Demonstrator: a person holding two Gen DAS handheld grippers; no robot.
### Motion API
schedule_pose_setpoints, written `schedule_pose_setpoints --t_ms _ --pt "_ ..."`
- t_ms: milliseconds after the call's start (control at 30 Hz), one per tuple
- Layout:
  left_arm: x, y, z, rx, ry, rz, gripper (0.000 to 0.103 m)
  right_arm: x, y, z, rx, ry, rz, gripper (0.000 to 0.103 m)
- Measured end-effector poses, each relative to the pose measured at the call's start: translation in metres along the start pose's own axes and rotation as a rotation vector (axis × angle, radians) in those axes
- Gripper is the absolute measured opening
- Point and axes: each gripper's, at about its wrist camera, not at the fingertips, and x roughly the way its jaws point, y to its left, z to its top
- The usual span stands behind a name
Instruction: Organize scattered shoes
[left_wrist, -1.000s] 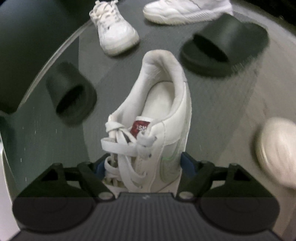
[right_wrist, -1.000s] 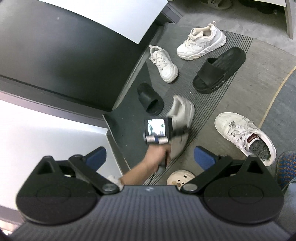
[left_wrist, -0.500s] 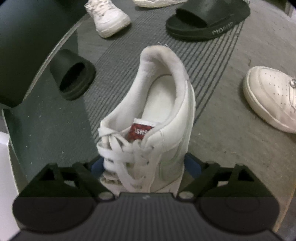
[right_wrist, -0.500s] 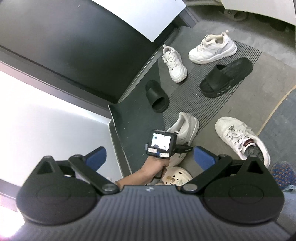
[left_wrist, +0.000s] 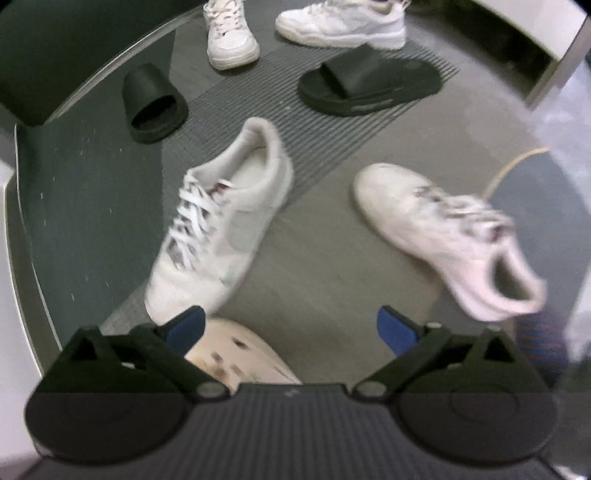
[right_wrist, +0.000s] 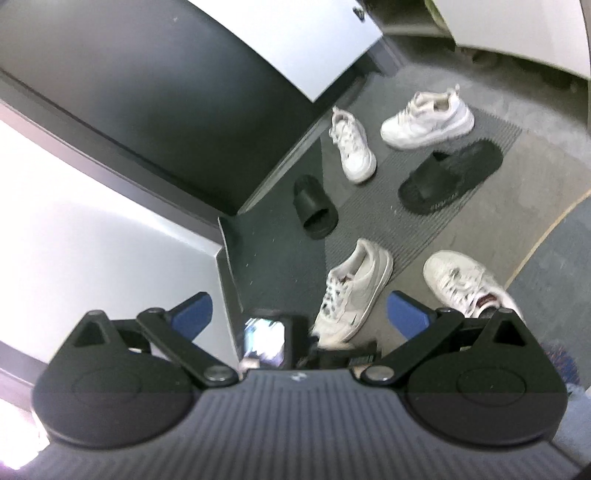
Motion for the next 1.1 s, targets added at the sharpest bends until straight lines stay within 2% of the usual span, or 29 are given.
schedule_pose_setpoints --t_ms 100,167,300,333,367,433,567,733,800,867,1067,1100 --pt "-0.032 -0.014 -0.001 -0.012 -0.029 0.002 0.100 -0.005 0.001 -0.002 -0.012 -0.019 -0.013 0.103" --pt "-0.063 -0.018 0.003 -0.076 -0.058 -0.016 0.101 -0.010 0.001 -0.005 -0.025 -0.034 -0.031 0.103" --pt "-0.120 -0.025 0.000 -0.160 -0.096 0.023 0.101 -0.026 0.005 -0.009 -0.061 -0.107 -0.046 0.103" --pt "-0.124 -0.025 0.000 -0.163 -0.101 0.028 0.101 -0.030 0.005 -0.010 -0.071 -0.126 -0.056 0.103" --pt "-0.149 -0.030 -0.004 -0.175 -0.126 0.052 0.101 -0.039 0.006 -0.012 -0.091 -0.166 -0.075 0.103" --pt "-0.171 -0.032 -0.008 -0.184 -0.153 0.059 0.101 -0.047 0.004 -0.013 -0.098 -0.200 -0.082 0.103" --pt "-0.206 -0.034 -0.020 -0.206 -0.213 0.064 0.103 -0.056 -0.006 -0.013 -0.090 -0.218 -0.101 0.103" --pt "-0.231 -0.034 -0.044 -0.225 -0.266 0.016 0.103 -0.055 -0.011 -0.021 -0.163 -0.255 -0.243 0.103" --pt "-0.238 -0.030 -0.055 -0.271 -0.279 0.012 0.103 -0.049 -0.014 -0.024 -0.188 -0.225 -0.216 0.103" --pt "-0.243 -0.025 -0.059 -0.298 -0.291 0.012 0.103 -0.034 -0.013 -0.031 -0.252 -0.145 -0.233 0.103" --pt "-0.276 -0.012 -0.061 -0.317 -0.406 0.001 0.103 0.037 -0.026 -0.077 -0.424 0.258 -0.401 0.103" --pt "-0.283 -0.009 -0.061 -0.317 -0.426 -0.004 0.103 0.044 -0.025 -0.081 -0.452 0.288 -0.407 0.103"
